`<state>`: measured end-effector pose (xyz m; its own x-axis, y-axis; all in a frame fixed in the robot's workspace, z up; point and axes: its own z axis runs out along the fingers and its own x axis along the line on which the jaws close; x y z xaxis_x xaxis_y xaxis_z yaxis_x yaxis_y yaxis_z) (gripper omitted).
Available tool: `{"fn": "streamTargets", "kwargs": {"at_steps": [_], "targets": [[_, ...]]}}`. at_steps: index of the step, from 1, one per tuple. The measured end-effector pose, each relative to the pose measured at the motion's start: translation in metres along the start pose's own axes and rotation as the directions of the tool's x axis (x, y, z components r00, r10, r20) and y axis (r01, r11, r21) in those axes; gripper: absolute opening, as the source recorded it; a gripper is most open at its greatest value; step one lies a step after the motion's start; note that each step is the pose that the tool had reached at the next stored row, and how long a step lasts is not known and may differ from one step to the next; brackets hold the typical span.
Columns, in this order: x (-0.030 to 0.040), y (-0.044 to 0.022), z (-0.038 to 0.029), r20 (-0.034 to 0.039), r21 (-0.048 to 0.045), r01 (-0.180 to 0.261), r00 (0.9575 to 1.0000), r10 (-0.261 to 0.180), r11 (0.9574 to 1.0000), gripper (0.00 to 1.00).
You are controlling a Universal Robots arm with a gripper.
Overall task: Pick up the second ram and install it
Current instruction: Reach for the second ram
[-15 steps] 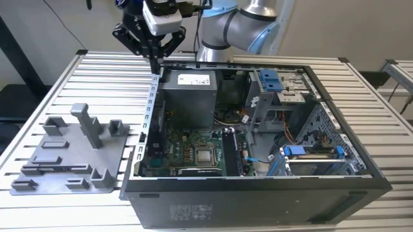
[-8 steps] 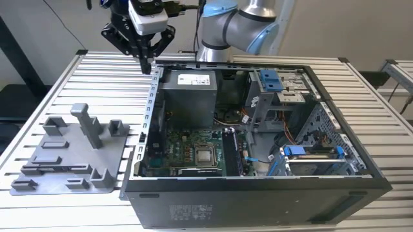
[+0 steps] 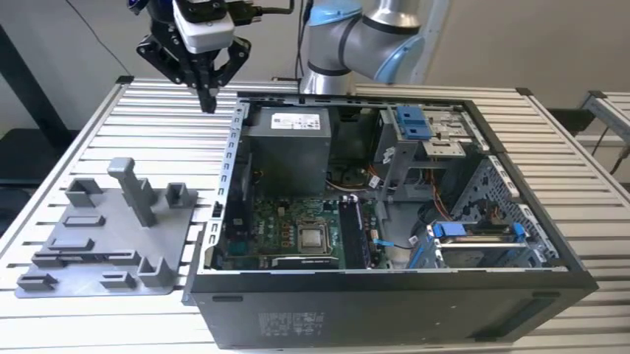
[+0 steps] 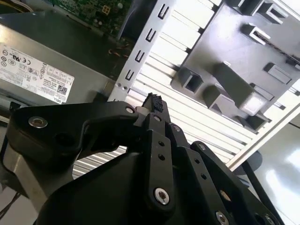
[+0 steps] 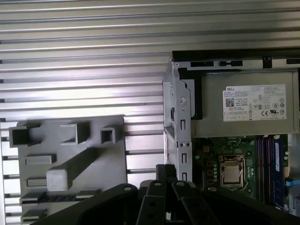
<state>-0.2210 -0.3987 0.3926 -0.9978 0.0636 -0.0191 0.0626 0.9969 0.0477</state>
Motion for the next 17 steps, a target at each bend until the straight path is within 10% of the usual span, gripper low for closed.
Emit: {"fn": "streamTargets", "kwargs": {"at_steps": [17], "targets": [[0.0132,-0.0008,-0.0003,-0.0019,0.0000,0.001,1.0000,-0.001,1.0000,0.11]]}}
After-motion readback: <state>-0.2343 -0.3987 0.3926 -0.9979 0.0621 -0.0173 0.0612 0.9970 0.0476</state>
